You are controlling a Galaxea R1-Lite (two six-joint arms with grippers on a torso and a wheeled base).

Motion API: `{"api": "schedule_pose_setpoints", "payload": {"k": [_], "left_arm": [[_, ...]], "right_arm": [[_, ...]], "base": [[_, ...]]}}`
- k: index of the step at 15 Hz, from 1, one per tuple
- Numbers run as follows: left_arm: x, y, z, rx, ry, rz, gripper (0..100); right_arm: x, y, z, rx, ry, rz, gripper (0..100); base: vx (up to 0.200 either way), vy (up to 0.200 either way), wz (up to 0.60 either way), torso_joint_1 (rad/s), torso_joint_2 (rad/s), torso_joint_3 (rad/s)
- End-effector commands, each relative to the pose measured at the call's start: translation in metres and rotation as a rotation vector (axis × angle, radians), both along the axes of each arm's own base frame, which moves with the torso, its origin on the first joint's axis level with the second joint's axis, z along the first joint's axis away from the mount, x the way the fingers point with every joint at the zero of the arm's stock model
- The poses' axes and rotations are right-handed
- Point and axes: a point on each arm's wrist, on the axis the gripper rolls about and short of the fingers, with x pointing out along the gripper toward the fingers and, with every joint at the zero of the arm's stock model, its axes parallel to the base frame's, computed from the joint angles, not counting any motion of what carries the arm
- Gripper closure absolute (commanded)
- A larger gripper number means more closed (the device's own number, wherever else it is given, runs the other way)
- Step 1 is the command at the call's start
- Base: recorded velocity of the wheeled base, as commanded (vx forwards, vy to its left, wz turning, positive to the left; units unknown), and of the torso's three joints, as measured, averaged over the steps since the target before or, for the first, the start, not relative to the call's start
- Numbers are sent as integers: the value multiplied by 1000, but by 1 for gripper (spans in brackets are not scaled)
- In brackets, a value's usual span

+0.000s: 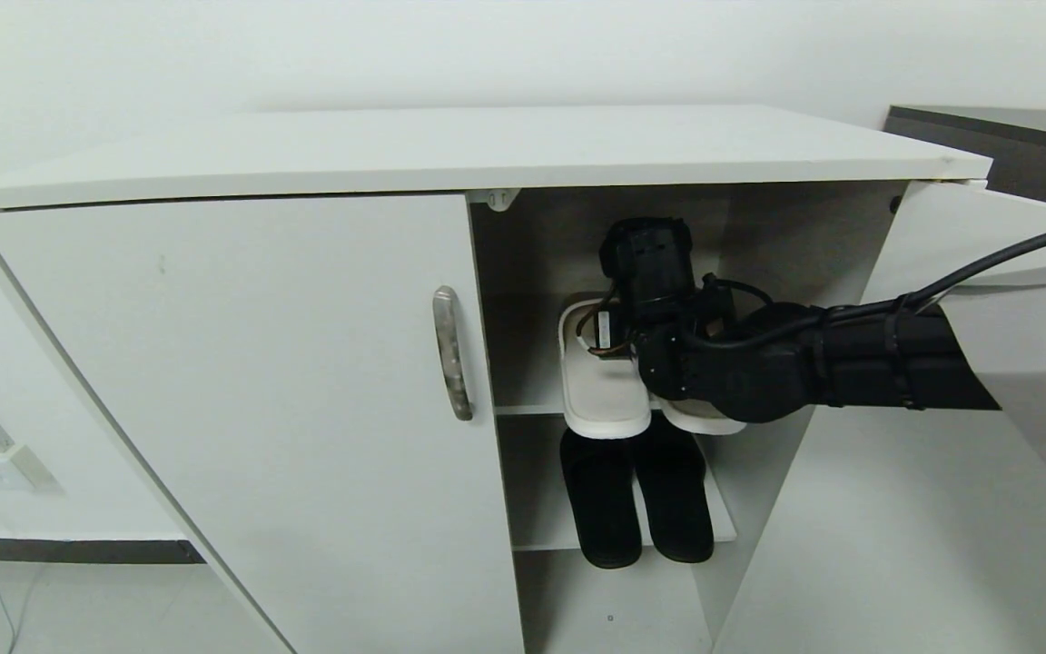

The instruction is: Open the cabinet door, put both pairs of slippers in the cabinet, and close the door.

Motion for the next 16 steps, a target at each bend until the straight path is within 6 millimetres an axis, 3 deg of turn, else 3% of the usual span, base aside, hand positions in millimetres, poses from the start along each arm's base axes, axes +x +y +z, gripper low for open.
{"api": "schedule_pose_setpoints", "payload": {"k": [1,2,3,10,16], "left_arm": [[0,0,0,0,0,-1,100],[0,0,0,0,0,1,100],[0,0,0,0,0,1,100],[0,0,0,-2,0,-1,100],[0,0,0,-2,0,1,100]], "right_arm": [[0,1,0,2,-2,1,100],[0,0,0,2,-2,0,100],[0,1,-1,-1,1,0,0],[-13,-6,0,-18,22,12,0],[-59,-26,14,-9,42,48,0]], "base": [[0,0,0,0,0,0],[0,0,0,0,0,0],[0,0,0,0,0,0],[0,0,0,0,0,0],[0,0,0,0,0,0]]}}
